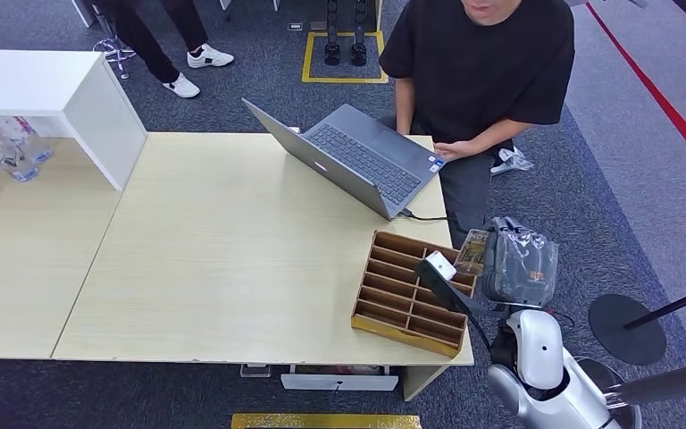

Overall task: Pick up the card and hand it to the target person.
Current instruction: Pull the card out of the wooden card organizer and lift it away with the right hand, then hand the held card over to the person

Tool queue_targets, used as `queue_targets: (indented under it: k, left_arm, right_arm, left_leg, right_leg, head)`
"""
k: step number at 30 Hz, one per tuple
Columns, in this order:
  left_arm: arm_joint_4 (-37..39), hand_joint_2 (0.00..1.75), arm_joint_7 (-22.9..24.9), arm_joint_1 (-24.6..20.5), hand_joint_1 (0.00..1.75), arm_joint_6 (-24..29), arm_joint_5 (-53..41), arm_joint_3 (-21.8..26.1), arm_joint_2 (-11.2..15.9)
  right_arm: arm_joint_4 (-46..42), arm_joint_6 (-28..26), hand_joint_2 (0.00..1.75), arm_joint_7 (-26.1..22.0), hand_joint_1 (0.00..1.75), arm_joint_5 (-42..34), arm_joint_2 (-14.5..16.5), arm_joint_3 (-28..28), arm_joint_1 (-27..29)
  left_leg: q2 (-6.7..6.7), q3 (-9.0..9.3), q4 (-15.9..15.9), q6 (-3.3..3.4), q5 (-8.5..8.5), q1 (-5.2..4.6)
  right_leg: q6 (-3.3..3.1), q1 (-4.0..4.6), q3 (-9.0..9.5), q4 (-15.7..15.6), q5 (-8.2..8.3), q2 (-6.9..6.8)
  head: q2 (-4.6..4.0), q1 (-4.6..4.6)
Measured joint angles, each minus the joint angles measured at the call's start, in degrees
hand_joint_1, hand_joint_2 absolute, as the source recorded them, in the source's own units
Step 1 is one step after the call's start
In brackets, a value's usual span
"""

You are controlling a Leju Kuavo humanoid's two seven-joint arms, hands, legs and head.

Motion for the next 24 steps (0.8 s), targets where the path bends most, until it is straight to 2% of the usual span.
queue_targets:
  k: [5,10,24]
  left_arm:
    - [0.0,0.0,0.43,-0.05,0.0,-0.31,0.01,-0.45,-0.02]
    - [0.0,0.0,0.83,-0.3,0.0,-0.68,0.0,-1.43,-0.23]
    - [0.0,0.0,1.64,-1.48,0.0,-1.26,0.0,-4.03,-0.48]
  right_arm:
    - [-1.74,-0.71,1.75,0.03,1.5,0.46,-0.73,-2.65,-0.8]
    - [-2.77,0.56,1.75,0.05,1.64,-0.51,-2.06,-5.34,-3.07]
    - [-2.05,4.31,1.75,-0.58,1.64,-4.93,-5.91,-8.8,-10.83]
  left_leg:
    - [0.0,0.0,0.01,0.0,0.0,-0.01]
    - [0.0,0.0,0.03,0.01,0.0,-0.02]
    - [0.0,-0.01,0.04,0.01,0.01,-0.02]
  right_leg:
    - [0.0,-0.01,0.0,0.0,0.01,0.0]
    - [0.02,-0.03,0.0,0.0,0.02,0.0]
    - [0.05,-0.03,0.0,0.0,0.05,0.0]
  head:
    - [0.0,-0.01]
    - [0.0,-0.01]
    - [0.0,-0.01]
